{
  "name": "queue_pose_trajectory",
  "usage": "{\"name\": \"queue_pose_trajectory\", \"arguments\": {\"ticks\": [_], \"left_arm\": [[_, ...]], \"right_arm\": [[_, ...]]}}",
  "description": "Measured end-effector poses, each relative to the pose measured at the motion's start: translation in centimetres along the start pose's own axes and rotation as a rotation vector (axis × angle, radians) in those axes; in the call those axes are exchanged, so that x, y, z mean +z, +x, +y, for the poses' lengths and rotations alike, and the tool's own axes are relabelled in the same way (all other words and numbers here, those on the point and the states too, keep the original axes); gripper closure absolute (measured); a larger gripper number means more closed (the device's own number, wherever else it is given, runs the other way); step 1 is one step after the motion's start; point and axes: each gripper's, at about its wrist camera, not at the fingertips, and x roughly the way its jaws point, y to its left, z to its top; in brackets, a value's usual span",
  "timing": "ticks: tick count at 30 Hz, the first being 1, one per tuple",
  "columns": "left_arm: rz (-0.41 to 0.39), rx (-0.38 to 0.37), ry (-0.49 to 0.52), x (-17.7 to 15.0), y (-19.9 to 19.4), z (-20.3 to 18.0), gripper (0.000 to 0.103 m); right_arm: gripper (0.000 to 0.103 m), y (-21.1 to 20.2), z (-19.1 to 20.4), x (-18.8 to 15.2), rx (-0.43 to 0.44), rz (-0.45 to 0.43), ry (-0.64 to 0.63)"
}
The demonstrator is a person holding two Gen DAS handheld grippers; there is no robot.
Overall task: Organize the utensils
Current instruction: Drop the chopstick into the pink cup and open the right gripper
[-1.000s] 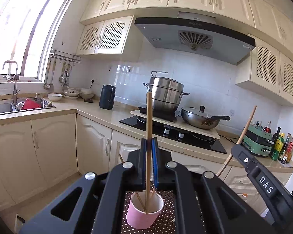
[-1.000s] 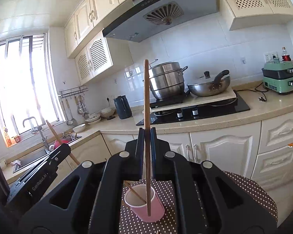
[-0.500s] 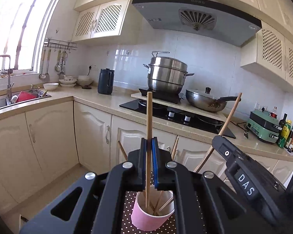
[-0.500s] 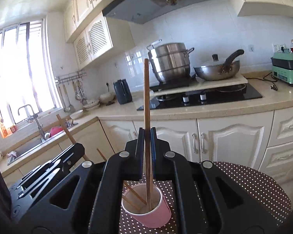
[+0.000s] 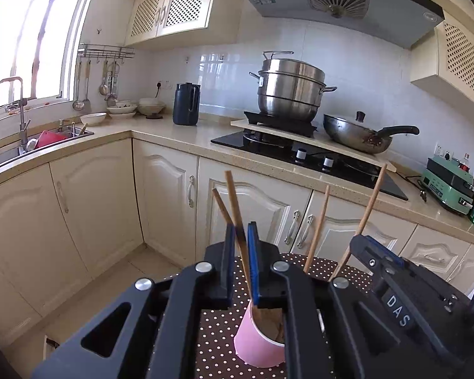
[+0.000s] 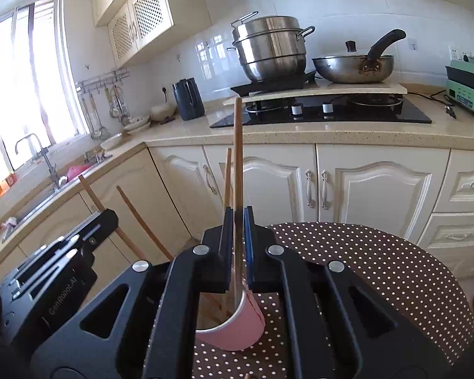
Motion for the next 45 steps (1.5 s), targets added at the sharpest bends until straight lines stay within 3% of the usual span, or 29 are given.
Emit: {"name": "queue_pose_trajectory", "arguments": {"ticks": [2,3,5,6,20,30,45], "left_arm": [[-0.002,0.005,-0.002,-0.1,0.0,0.3,0.078],[-0.003,0.005,-0.002,-0.2,-0.1,0.4,0.077],[-0.003,0.014,-0.004,-0.4,-0.1,0.6,0.076],[-0.002,0.017,-0.004,-0.4,-0.1,0.6,0.076],[0.027,0.023,0.030,-1.7,-0.5,0.5,0.069],[0.023,0.014,0.051,-2.9,-3.4,0.3,0.064],[0.062,-0.011,0.084,-7.7,-8.5,0.0,0.056]], "right_arm": [[0.093,0.3,-0.1,-0.3,-0.007,0.020,-0.017],[0.086,0.4,-0.3,-0.6,-0.010,0.032,-0.012],[0.062,0.6,-0.8,-0.8,-0.013,0.049,0.006],[0.040,0.6,-1.1,-1.0,-0.014,0.052,0.012],[0.035,-1.8,-1.8,-0.8,-0.057,0.014,-0.002],[0.030,-5.1,-1.7,-1.6,-0.077,0.011,-0.016],[0.016,-9.5,-1.4,-6.7,-0.118,0.075,-0.088]]}}
